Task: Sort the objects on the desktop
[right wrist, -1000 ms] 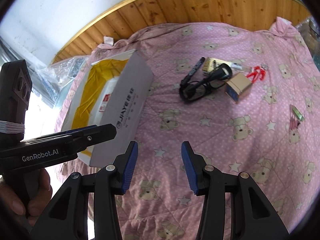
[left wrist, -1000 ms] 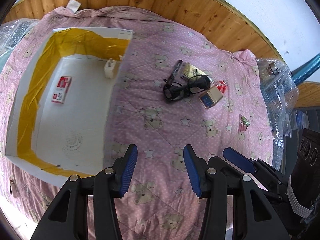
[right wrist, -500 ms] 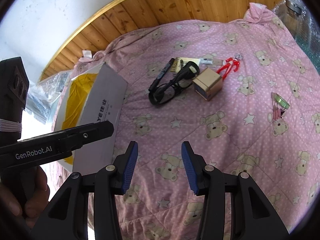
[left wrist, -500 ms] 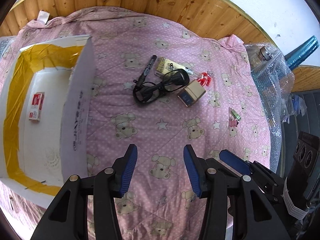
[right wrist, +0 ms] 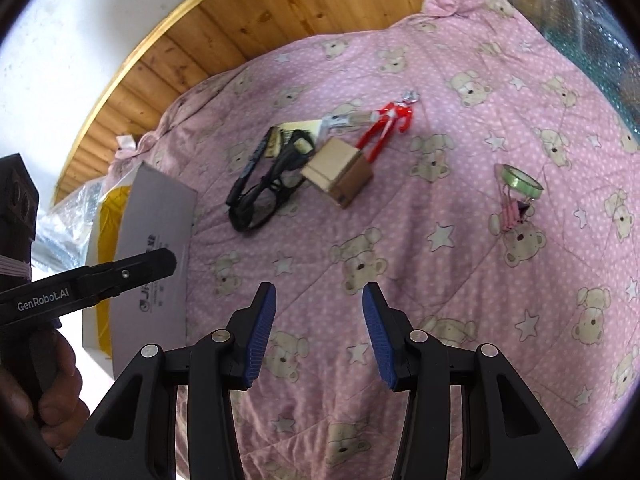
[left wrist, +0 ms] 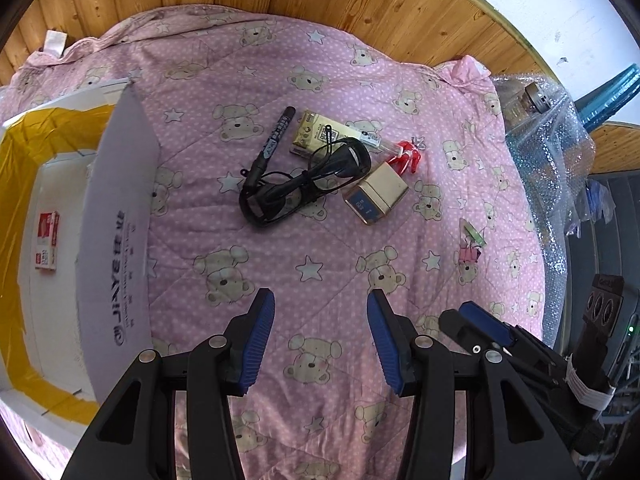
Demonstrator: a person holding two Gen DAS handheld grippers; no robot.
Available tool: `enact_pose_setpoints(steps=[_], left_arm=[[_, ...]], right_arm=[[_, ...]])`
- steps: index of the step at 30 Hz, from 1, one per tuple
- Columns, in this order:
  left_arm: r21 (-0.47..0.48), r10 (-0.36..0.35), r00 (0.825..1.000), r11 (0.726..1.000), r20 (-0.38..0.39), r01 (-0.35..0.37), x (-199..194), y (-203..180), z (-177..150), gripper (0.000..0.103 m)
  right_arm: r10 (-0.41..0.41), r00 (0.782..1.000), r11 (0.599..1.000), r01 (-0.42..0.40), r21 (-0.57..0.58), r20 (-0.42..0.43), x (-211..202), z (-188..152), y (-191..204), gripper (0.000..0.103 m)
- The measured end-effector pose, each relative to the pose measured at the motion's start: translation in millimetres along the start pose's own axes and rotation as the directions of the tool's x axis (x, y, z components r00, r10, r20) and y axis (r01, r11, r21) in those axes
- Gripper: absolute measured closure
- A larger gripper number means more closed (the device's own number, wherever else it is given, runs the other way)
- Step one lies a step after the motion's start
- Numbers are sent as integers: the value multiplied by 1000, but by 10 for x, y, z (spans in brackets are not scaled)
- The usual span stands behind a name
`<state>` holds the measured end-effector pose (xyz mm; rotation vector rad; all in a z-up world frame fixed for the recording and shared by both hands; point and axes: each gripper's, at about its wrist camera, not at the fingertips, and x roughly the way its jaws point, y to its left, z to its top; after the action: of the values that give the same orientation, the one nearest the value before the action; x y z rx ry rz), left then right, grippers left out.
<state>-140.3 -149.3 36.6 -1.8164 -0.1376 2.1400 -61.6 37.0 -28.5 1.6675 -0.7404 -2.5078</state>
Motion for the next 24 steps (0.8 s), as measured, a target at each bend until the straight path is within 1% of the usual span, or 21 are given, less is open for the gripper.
enact_pose_setpoints(steps=[10, 22, 24], left_arm=[[13, -1, 999, 1000, -41, 2, 295, -48, 256, 53], [30, 3, 994, 1000, -107, 1, 708, -88, 492, 53], [26, -5, 993, 1000, -118, 8, 763, -92, 518, 50]], right_arm=[[-37, 999, 996, 38, 80, -9, 143, 173, -362, 55], [-89, 996, 983, 90, 159, -11, 174, 233, -767, 55], [-97, 995, 980, 97, 171, -10, 169, 241, -826, 55]])
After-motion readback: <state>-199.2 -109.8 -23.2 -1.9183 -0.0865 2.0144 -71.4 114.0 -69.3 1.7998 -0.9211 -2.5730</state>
